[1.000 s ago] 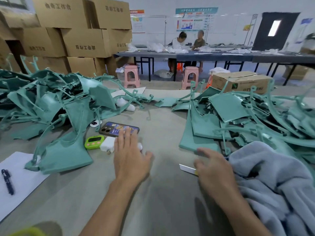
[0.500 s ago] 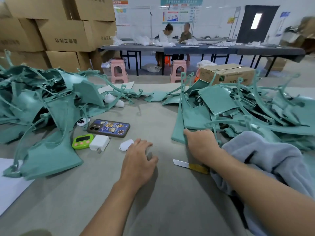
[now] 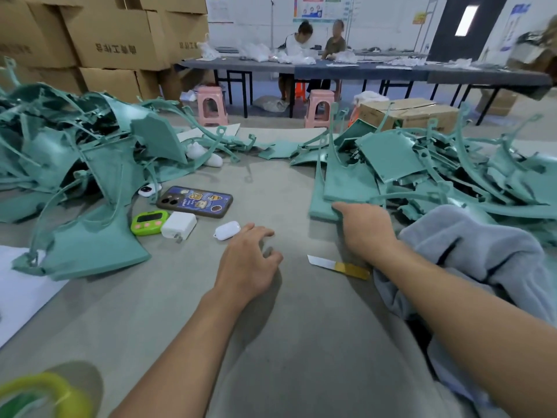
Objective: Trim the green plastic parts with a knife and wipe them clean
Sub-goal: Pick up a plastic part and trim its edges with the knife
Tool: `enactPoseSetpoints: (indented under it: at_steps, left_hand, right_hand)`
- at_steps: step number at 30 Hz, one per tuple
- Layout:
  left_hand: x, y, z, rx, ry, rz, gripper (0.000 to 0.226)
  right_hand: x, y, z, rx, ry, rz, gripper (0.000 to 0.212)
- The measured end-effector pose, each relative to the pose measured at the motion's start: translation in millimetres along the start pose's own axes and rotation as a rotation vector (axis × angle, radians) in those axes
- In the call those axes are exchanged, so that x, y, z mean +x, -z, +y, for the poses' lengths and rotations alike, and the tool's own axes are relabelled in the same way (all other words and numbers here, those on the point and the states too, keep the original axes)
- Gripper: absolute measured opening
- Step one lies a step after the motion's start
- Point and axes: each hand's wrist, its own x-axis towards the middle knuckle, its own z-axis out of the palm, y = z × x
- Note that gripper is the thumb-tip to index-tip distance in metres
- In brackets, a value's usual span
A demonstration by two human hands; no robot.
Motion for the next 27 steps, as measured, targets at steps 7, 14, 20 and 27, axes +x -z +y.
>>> enactPoseSetpoints:
  at_steps: [7,14,20,27]
  left_hand:
    - [1,3,5,-0.213,0.069,0.058,0.089]
    - [3,9,27,-1.003,0.31,-0.097,0.069]
    - [2,18,37,-1.127,0.367,0.038,0.033]
    - [-20,20,38,-0.294,-0.198,0.282,0.048]
  right_hand:
    - [-50,36,-11,0.948,-0.251,0.513,0.049]
    - [-79,15,-37,2.177,-0.537,-0.019,0.034]
    - [-88,9,-45,1.551,-0.324,-0.161,0.01]
    - [-91,6,-51,1.157,-0.262,-0.046,0.015]
